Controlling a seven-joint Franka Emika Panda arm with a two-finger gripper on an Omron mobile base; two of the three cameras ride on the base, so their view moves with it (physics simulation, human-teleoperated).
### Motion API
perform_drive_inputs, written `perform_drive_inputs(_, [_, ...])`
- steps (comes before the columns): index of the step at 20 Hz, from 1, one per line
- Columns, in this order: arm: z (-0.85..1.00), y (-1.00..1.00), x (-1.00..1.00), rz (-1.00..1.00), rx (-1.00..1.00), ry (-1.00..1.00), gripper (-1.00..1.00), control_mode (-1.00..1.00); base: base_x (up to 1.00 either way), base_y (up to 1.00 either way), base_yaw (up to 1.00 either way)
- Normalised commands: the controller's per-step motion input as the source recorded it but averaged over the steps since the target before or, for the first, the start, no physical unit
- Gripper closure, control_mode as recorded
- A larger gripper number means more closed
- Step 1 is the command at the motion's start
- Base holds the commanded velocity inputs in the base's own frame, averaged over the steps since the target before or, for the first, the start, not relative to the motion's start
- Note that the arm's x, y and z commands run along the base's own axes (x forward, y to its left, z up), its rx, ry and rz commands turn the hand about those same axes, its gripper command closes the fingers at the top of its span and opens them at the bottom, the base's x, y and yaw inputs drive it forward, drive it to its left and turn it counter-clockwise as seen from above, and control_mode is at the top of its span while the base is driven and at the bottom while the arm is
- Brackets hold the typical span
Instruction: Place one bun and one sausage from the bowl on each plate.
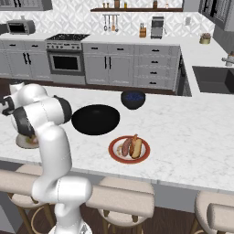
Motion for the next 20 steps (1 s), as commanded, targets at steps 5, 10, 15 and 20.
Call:
perform_drive_inputs(5, [-0.44, 0.0, 0.04, 0.01, 0.0, 0.0, 1.0, -1.0, 0.0, 0.0, 0.0])
perform_drive_inputs(10, [-0.14, 0.0, 0.0, 0.0, 0.0, 0.0, -1.0, -1.0, 0.0, 0.0, 0.0])
perform_drive_inputs(15, [0.0, 0.0, 0.0, 0.0, 0.0, 0.0, -1.0, -1.0, 0.0, 0.0, 0.0])
perform_drive_inputs(20, [0.03, -0.07, 0.01, 0.0, 0.0, 0.0, -1.0, -1.0, 0.0, 0.0, 0.0])
